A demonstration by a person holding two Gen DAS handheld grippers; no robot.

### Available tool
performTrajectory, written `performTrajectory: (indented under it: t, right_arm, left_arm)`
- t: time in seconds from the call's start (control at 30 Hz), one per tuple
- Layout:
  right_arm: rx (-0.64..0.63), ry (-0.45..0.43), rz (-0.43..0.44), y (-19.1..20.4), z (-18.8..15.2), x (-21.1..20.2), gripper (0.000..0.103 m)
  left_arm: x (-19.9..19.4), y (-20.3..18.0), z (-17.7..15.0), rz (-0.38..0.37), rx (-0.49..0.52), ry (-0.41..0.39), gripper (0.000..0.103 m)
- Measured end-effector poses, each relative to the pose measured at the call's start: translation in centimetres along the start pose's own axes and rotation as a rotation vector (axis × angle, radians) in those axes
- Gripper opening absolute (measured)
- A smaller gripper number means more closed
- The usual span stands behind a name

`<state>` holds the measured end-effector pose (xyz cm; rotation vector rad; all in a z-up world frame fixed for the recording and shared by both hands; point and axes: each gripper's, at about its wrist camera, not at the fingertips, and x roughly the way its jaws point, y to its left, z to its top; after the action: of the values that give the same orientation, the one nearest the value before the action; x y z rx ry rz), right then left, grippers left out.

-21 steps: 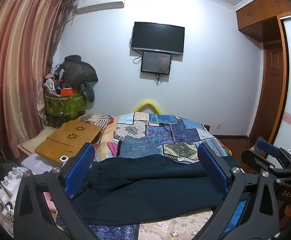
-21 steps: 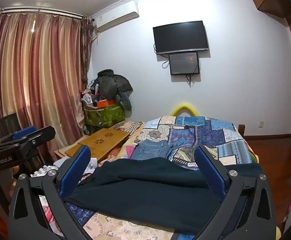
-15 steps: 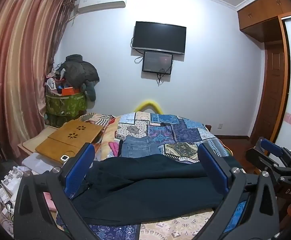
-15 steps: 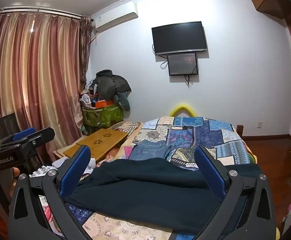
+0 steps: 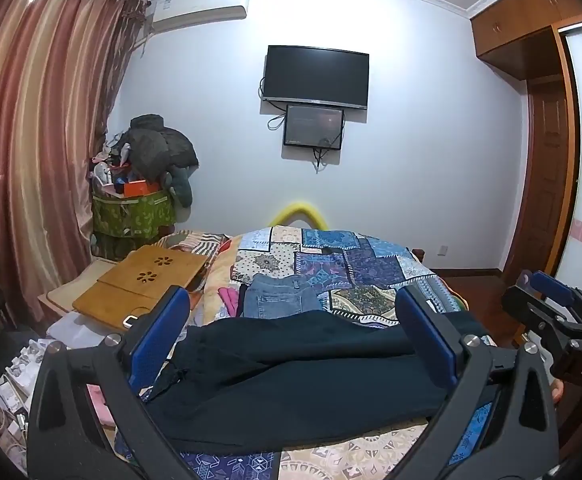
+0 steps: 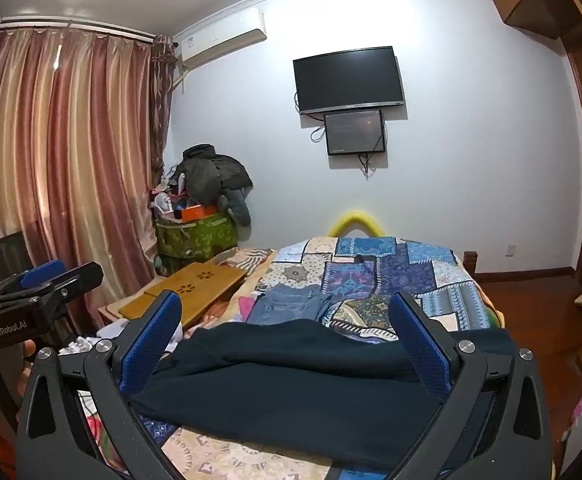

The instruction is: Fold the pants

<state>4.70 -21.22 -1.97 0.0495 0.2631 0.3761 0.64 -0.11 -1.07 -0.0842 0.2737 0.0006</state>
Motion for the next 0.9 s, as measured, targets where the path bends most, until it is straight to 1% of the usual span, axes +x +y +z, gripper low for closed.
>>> performTrajectory:
  t: [0.57, 0.9]
  right_arm:
    - [0.016, -0.001, -0.007, -0.90, 0.20, -0.08, 0.103]
    - [0.016, 0.000, -0.012, -0.59, 0.10, -0.31, 0.103]
  left_arm:
    - [-0.03, -0.40, 0.20, -0.006, 0.009, 0.007, 0.103]
    - [0.13, -0.59, 0.28, -0.010, 0.010, 0.011, 0.103]
